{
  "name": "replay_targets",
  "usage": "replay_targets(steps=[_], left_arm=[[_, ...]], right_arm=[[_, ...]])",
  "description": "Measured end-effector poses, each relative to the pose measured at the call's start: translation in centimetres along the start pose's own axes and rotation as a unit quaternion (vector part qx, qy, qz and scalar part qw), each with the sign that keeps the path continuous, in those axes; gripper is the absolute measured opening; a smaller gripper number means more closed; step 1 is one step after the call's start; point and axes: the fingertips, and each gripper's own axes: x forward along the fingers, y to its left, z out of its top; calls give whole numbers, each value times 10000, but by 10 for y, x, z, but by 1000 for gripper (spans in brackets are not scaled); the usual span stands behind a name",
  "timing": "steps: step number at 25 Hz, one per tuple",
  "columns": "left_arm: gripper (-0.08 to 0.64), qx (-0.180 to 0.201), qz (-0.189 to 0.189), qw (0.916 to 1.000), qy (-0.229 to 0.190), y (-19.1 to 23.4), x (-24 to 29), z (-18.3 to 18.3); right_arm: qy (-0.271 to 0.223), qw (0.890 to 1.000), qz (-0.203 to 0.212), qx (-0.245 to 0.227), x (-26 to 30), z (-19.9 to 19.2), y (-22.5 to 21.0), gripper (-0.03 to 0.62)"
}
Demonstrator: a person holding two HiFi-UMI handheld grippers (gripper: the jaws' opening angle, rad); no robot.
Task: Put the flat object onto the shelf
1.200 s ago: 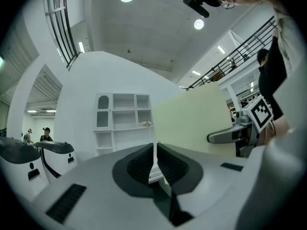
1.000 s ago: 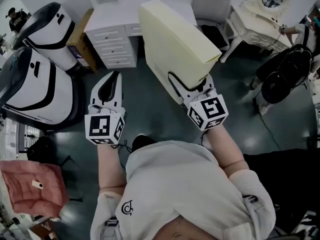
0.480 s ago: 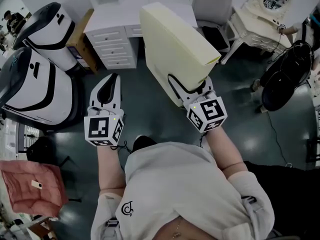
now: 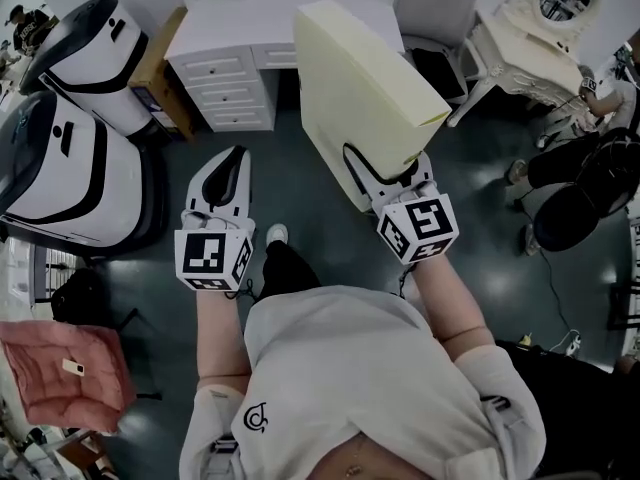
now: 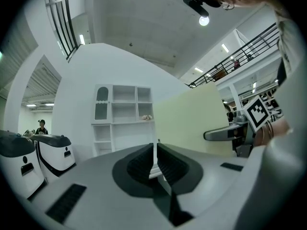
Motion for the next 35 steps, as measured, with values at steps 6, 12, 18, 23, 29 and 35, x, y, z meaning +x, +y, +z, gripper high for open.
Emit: replay_targets(steps=[6,12,18,23,29,35], left_arm=[[34,60,-166,9998,-18,47,54,-1],[34,129,-401,9990,-128,122,129,-3],[34,73,-524,9982,-279,220,199,3],[34,-3,-551,9980,-310,284,248,-2],[34,-169,-591,9980,-175,322,295,-20],[34,-182,-603,9980,-47,342,344,-31]], right_arm=[[99,9998,-165,81,64,-3,-19,296],[37,9990,-451,64,160,1,-38,296],[-51,9975,-696,-56,268,17,-48,296],[-214,9956,-908,-103,336,26,-58,295],[-226,9951,-954,-133,394,27,-75,295],[-260,9940,-943,-479,447,32,-105,295]])
